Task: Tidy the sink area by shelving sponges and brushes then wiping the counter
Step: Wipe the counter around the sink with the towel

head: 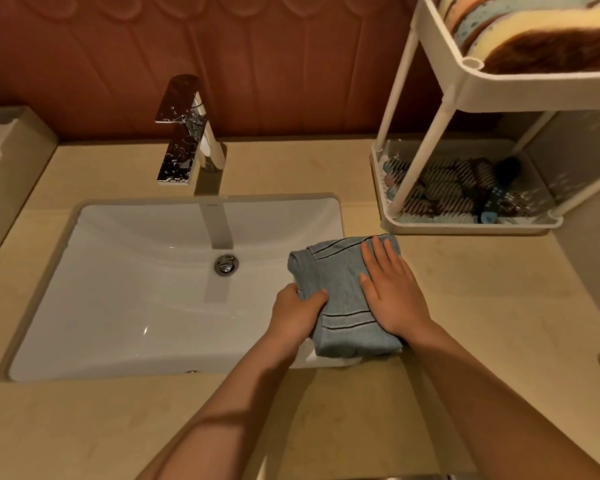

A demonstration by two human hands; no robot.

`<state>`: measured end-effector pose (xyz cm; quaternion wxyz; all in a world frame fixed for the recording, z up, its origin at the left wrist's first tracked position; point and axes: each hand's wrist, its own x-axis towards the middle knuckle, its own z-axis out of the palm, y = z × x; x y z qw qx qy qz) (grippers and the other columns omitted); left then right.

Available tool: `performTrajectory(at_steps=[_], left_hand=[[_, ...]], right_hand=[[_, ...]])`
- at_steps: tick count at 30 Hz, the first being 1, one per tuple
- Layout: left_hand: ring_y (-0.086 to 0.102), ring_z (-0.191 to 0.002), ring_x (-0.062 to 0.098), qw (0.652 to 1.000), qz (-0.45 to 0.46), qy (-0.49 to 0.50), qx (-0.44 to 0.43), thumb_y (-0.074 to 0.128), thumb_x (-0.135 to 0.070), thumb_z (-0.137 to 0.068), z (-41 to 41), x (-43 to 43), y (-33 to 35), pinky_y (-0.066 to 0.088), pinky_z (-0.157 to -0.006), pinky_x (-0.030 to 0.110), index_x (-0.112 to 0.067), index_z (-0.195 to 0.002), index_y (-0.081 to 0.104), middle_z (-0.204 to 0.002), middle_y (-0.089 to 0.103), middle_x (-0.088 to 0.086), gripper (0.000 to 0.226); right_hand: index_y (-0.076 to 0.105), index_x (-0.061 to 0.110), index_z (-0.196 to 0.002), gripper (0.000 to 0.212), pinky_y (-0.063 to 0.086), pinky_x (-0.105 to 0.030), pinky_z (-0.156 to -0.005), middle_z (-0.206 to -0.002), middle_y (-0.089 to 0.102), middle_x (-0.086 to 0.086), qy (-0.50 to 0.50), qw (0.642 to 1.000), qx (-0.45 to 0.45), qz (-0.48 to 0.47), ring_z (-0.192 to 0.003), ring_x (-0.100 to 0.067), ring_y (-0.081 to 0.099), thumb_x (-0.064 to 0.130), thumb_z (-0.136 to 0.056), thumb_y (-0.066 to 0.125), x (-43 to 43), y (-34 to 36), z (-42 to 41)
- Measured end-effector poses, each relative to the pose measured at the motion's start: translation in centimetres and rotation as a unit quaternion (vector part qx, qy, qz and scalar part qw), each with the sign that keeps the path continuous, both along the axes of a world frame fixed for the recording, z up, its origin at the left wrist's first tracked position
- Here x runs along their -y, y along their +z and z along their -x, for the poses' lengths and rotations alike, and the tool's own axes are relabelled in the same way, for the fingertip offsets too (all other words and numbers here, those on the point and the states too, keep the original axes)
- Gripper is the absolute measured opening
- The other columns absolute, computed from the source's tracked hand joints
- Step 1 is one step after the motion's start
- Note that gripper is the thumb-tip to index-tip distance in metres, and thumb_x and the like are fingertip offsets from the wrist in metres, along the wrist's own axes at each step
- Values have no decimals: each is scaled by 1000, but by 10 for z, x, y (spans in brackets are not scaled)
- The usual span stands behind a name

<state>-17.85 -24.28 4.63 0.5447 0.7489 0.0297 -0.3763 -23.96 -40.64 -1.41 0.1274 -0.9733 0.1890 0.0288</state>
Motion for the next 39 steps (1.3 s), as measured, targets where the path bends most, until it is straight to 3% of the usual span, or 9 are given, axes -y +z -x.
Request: performTrajectory(at_steps=[4,6,8,11,14,16,26,35,39], left_hand=[[56,-88,23,986,-106,-93,87,57,-33,-89,12,1,-6,48,-78,35,-13,-92,50,-97,58,9,22],[54,-91,24,965,-169,-151,130,56,-40,-88,18,3,-10,43,-73,32,-9,-106,51,-108,59,13,36],[49,-112,27,933,-223,-193,207,56,-44,-86,24,6,-16,43,-87,35,-9,-131,38,-130,49,13,60],[12,-144,25,842,-226,-293,393,44,-52,-89,31,13,-22,17,-114,38,-17,-149,10,-157,11,7,77],[-23,-140,13,732,-225,-425,482,10,-60,-88,35,20,-33,-6,-117,38,-22,-149,-5,-158,-14,1,74],[-29,-133,10,695,-229,-467,496,-1,-59,-84,41,23,-40,-16,-112,34,-22,-148,-11,-157,-17,0,75],[-30,-134,12,704,-206,-476,485,-14,-59,-74,73,31,-47,-17,-110,27,-21,-138,-23,-144,-30,-2,74],[-30,-134,16,700,-200,-476,493,-1,-56,-90,107,34,-47,-19,-109,29,-19,-139,-23,-144,-31,0,65],[-2,-142,23,696,-224,-487,478,-13,-57,-85,122,36,-49,3,-113,37,-10,-146,5,-154,0,9,79]], right_hand=[[-4,21,-148,74,-5,-27,-115,-158,-7,2,-10,1000,-8,4,-139,-6,-17,53,-82,-8,7,1,30],[-5,21,-148,74,-5,-27,-115,-158,-7,2,-14,1000,-13,5,-140,-7,-17,53,-82,-8,10,1,41],[-5,21,-148,74,-4,-27,-115,-158,-7,2,-21,1000,-13,5,-140,-7,-17,54,-81,-8,12,2,50],[-5,20,-148,75,-3,-28,-116,-158,-7,1,-28,1000,-12,3,-138,-6,-18,53,-81,-9,14,2,60],[-7,20,-147,75,-2,-29,-117,-158,-7,1,-32,999,-14,10,-138,-6,-18,53,-81,-10,15,2,69],[-7,20,-147,74,-3,-28,-117,-158,-7,1,-35,999,-16,9,-139,-6,-18,53,-81,-10,16,2,76],[-14,24,-141,65,-5,-27,-115,-157,-8,3,-48,999,-3,-10,-140,-7,-18,53,-83,-8,19,1,109],[-15,25,-141,68,-7,-24,-113,-152,-16,7,-49,999,-11,-7,-139,-7,-19,58,-81,-11,22,1,144],[-16,25,-141,82,-9,-23,-113,-150,-20,8,-41,999,-16,-9,-139,-6,-21,66,-71,-30,25,2,161]])
